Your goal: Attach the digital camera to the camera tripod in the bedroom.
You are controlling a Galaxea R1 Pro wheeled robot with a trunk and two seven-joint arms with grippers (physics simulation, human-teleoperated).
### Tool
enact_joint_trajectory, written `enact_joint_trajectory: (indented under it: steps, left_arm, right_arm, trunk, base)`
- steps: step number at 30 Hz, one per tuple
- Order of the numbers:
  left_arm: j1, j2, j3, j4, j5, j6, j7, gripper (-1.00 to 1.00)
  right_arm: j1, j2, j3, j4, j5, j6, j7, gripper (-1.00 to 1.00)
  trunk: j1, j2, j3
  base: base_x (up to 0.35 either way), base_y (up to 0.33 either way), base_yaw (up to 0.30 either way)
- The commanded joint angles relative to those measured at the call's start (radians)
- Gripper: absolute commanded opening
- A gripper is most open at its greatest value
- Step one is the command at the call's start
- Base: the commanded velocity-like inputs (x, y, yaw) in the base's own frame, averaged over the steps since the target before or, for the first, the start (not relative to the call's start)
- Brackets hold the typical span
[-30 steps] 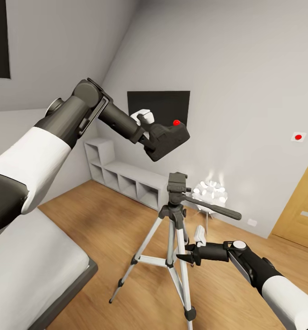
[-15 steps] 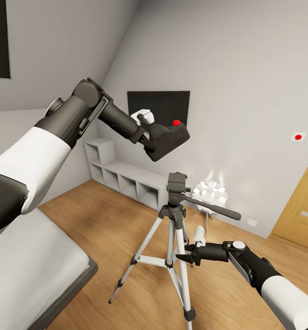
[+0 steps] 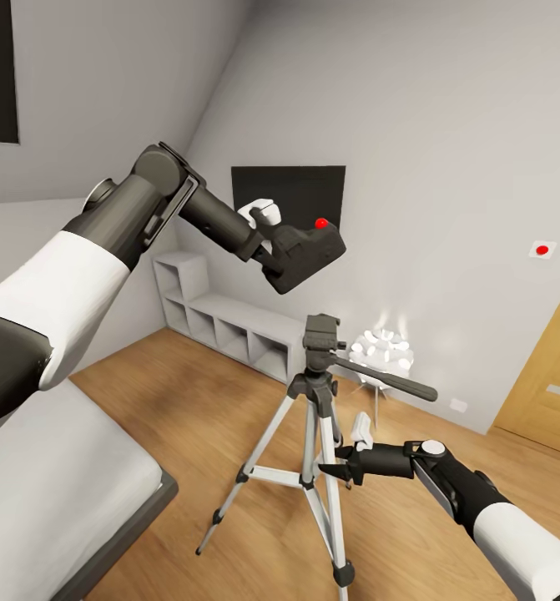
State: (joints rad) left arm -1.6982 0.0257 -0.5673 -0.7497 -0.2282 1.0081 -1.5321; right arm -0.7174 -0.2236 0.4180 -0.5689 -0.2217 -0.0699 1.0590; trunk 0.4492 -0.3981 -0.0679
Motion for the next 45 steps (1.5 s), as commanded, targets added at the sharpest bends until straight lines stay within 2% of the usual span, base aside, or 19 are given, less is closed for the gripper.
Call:
enact_joint_trajectory:
  steps: [1, 14, 19, 23, 30, 32, 38, 41, 45]
  left_arm:
    - [-0.001, 0.000, -0.001, -0.001, -0.010, 0.010, -0.010, -1.00]
    - [-0.001, -0.011, -0.002, -0.003, -0.010, 0.010, -0.010, -1.00]
    - [-0.001, -0.026, -0.005, -0.004, -0.010, 0.010, -0.011, -1.00]
    - [-0.001, -0.045, -0.019, -0.005, -0.011, 0.010, -0.013, -1.00]
    - [-0.001, -0.048, -0.040, -0.013, -0.011, 0.008, -0.018, -1.00]
    - [-0.001, -0.047, -0.048, -0.024, -0.011, 0.006, -0.019, -1.00]
    - [-0.001, -0.042, -0.127, -0.040, -0.011, -0.020, -0.025, -1.00]
    - [-0.001, -0.039, -0.151, -0.042, -0.011, -0.035, -0.027, -1.00]
    - [-0.001, -0.036, -0.164, -0.042, -0.011, -0.059, -0.039, -1.00]
  right_arm:
    - [-0.001, -0.001, 0.004, 0.001, 0.019, -0.013, 0.003, -1.00]
    - [-0.001, 0.000, 0.004, 0.001, 0.019, -0.013, 0.003, -1.00]
    - [-0.001, 0.000, 0.004, 0.001, 0.019, -0.013, 0.003, -1.00]
    - [-0.001, 0.000, 0.004, 0.001, 0.019, -0.014, 0.003, -1.00]
    - [-0.001, 0.000, 0.004, 0.001, 0.019, -0.014, 0.003, -1.00]
    - [-0.001, 0.000, 0.004, 0.001, 0.019, -0.014, 0.003, -1.00]
    - [-0.001, 0.000, 0.004, 0.001, 0.019, -0.014, 0.003, -1.00]
    - [-0.001, 0.000, 0.004, 0.001, 0.019, -0.014, 0.003, -1.00]
    - [-0.001, 0.000, 0.004, 0.001, 0.019, -0.014, 0.003, -1.00]
  trunk:
    - [0.001, -0.002, -0.003]
    - [0.001, -0.002, -0.003]
    - [0.001, -0.002, -0.003]
    - [0.001, -0.002, -0.003]
    - [0.001, -0.002, -0.003]
    - [0.001, -0.002, -0.003]
    - [0.001, -0.002, -0.003]
    - [0.001, -0.002, -0.003]
    - [0.001, -0.002, -0.003]
  base:
    - [0.000, 0.000, 0.000]
    - [0.000, 0.000, 0.000]
    - [0.000, 0.000, 0.000]
    - [0.000, 0.000, 0.000]
    - [0.000, 0.000, 0.000]
    - [0.000, 0.000, 0.000]
    - [0.000, 0.000, 0.000]
    - [0.000, 0.000, 0.000]
    - [0.000, 0.000, 0.000]
